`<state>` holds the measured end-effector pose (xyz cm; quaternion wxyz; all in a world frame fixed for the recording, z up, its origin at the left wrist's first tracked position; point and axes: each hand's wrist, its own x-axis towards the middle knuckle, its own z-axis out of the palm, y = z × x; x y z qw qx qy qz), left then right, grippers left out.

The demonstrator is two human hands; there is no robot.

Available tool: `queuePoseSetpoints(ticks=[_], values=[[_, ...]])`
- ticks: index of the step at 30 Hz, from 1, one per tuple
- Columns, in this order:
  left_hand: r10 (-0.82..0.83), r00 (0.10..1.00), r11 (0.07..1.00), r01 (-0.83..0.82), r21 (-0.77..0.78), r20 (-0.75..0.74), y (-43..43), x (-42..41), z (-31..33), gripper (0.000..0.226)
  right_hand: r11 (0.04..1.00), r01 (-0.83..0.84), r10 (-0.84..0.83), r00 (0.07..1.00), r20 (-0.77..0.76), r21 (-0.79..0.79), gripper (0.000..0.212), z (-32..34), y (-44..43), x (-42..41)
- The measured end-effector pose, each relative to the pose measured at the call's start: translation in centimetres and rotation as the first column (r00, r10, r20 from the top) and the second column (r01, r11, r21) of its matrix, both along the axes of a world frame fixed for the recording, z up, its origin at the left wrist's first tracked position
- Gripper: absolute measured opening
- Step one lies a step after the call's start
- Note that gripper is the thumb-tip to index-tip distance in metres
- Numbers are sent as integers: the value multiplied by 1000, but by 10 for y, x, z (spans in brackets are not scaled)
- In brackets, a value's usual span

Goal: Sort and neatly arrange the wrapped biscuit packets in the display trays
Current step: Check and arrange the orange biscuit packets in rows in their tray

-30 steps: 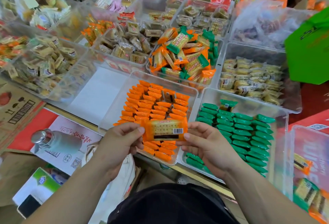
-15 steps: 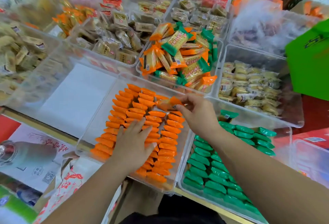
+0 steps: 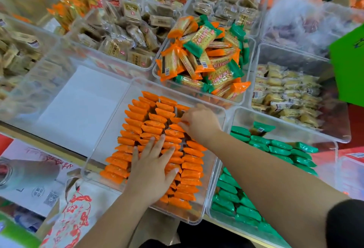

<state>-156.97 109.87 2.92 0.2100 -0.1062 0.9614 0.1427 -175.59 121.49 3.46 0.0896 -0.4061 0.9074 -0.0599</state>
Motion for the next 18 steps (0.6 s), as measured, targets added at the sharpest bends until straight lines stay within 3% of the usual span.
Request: queuePoseSetpoints(ticks=[4,8,14,18], values=[[7,1000,1000,-7,3,-20,1,-2,2,67,993,62,-62,998,-1,-103,33,-6,1,-5],[10,1000,1000,-10,1,-22,2,-1,3,67,991,133,-131,989,-70,30,22,-1,-4,-13],[16,999,1000,-16,9,-27,2,-3,4,68,980,196,-193,975,-107,24,18,2,-11,-5],[20,999,1000,-20,9,-29,2,-2,6,68,944,268,-253,962,-100,190,12,7,-11,-6]])
